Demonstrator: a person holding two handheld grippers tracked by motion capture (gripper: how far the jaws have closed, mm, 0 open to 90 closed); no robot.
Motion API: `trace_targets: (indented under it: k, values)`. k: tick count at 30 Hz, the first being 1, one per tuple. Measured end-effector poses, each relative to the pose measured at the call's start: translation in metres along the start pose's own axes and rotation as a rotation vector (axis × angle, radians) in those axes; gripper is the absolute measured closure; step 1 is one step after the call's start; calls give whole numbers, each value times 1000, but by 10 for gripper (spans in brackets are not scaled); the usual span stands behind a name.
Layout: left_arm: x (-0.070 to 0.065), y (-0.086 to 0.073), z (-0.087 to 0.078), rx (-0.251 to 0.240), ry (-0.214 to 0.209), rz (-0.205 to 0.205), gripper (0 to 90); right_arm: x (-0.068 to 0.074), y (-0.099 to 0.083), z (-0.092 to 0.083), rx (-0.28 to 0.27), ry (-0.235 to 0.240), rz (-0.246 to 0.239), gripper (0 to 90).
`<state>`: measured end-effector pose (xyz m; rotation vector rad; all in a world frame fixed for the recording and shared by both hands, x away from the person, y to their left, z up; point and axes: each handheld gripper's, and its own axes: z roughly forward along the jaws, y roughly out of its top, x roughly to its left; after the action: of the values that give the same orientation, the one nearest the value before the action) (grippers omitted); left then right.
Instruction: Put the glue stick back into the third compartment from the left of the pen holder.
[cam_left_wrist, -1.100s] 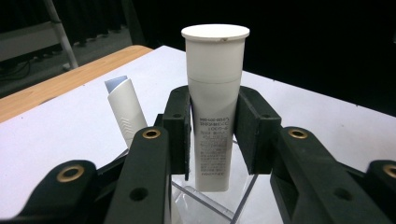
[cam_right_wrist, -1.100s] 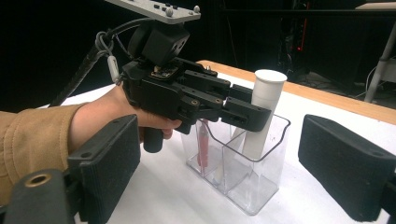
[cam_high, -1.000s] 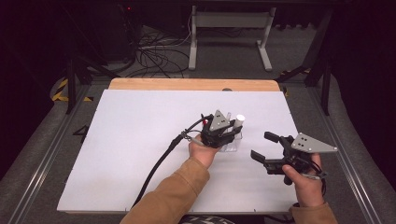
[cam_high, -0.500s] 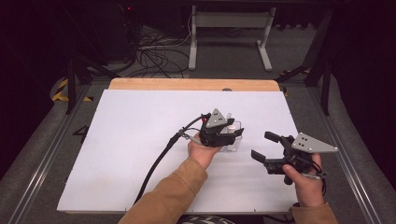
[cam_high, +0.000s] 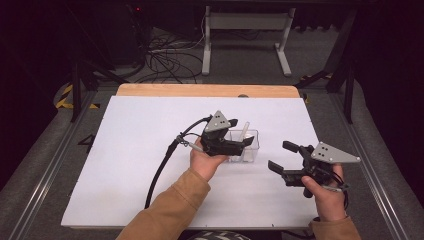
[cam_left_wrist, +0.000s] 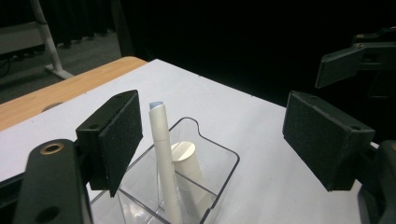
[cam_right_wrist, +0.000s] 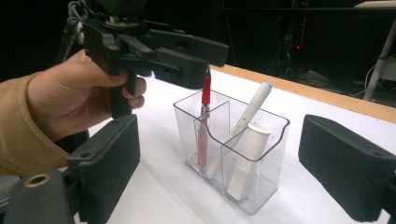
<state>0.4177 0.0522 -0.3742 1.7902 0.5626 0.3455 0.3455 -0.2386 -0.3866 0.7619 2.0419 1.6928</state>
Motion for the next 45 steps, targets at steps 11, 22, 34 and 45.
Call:
trace_targets:
  k: [11,22,34,45]
  values:
    - [0,3,-18,8,8,32,171,0,0,0,3,-1,-2,132]
    - [7,-5,-71,-31,5,35,125,1,-1,1,13,-4,-11,127]
    - [13,-20,-126,-37,37,56,111,1,-4,3,19,2,-19,120]
    - [22,-44,-170,-37,94,75,83,-2,-9,3,20,4,-23,110]
